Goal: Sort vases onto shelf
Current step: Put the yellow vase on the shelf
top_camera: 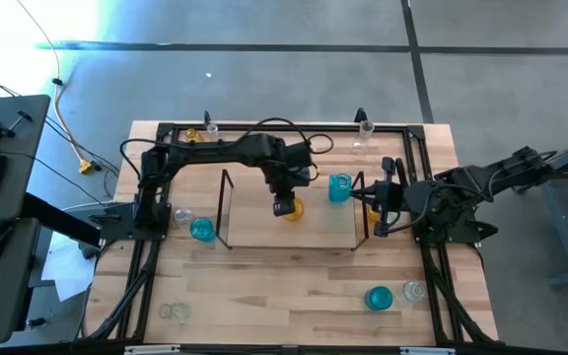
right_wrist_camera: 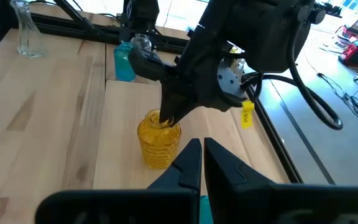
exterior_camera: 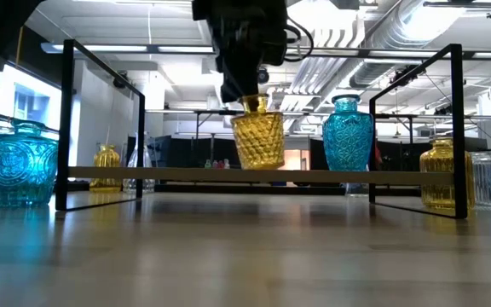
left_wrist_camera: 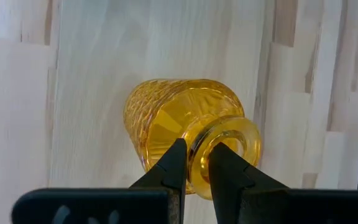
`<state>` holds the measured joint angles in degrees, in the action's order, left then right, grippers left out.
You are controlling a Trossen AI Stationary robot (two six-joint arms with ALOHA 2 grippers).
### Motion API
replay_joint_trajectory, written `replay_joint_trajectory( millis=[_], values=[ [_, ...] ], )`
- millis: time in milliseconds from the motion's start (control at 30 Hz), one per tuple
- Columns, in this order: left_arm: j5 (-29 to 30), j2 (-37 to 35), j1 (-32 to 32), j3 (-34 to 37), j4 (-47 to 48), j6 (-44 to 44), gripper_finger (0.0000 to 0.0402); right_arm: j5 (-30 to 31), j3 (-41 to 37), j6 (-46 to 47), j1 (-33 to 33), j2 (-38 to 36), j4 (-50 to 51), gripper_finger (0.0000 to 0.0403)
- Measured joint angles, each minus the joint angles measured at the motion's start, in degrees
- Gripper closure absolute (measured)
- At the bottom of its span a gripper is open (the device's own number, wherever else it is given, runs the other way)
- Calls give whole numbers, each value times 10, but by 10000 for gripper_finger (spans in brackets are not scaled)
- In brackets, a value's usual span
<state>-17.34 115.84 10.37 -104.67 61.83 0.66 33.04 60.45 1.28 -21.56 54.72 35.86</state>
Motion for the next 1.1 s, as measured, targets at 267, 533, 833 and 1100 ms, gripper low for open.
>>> replay_joint_trajectory(
  millis=[267, 533, 833, 1100],
  values=[
    [32, -12, 0, 3, -6, -4, 284, 0, 0, 2, 0, 0, 3, 403],
    [81, -75, -7, 3, -26, 25, 268, 14, 0, 41, 0, 0, 4, 402],
    [92, -275, -62, 221, -269, 25, 317, 20, 0, 55, 30, 71, -72, 334],
    [129, -489, -106, 497, -565, -35, 392, -57, 19, 48, 71, 188, -149, 206]
  ],
)
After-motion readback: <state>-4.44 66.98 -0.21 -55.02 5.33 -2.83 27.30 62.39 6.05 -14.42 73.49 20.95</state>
